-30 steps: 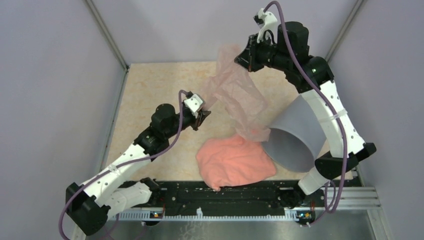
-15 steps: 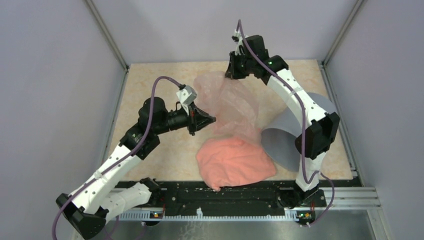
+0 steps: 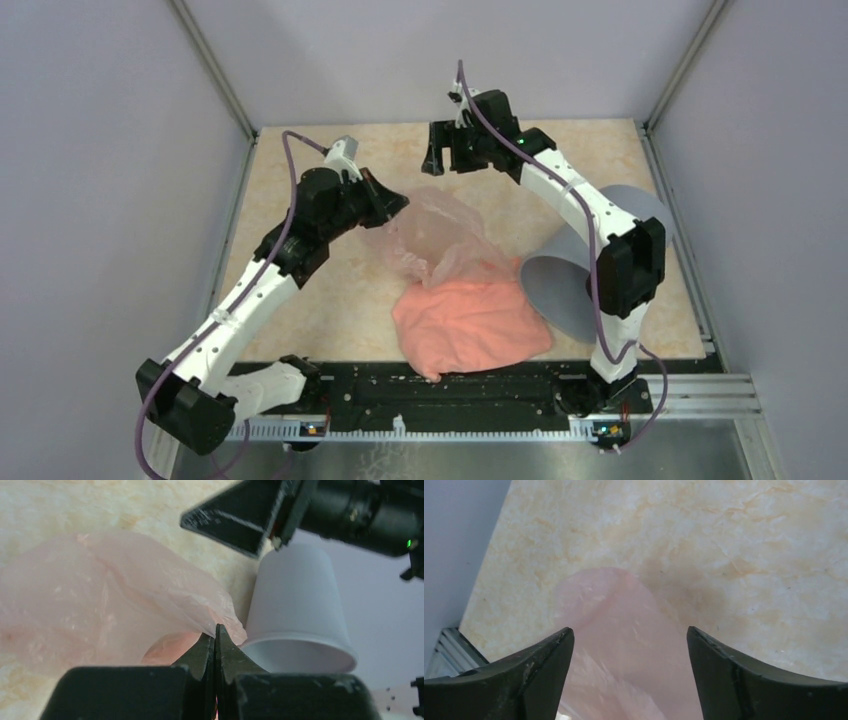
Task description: Put the trash bags into the trash bin
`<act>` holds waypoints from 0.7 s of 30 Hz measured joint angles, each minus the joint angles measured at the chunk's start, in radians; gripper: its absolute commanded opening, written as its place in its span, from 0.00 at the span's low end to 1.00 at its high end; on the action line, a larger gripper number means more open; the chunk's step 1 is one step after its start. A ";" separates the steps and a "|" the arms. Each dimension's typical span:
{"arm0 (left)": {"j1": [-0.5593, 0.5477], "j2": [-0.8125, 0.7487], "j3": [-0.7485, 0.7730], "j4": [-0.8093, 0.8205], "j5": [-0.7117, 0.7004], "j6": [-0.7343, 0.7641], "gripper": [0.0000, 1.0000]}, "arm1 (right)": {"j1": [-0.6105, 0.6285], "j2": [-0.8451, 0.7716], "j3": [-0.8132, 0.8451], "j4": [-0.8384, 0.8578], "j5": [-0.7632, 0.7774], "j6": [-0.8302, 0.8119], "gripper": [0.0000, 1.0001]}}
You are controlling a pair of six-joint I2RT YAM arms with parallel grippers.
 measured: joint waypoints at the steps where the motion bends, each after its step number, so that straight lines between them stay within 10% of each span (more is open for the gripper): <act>1: 0.020 0.002 0.000 -0.001 -0.013 -0.021 0.00 | 0.002 -0.008 -0.018 0.007 0.001 -0.003 0.91; 21: 0.457 0.126 -0.071 0.035 0.119 -0.051 0.00 | -0.035 -0.340 -0.494 0.208 0.022 0.000 0.77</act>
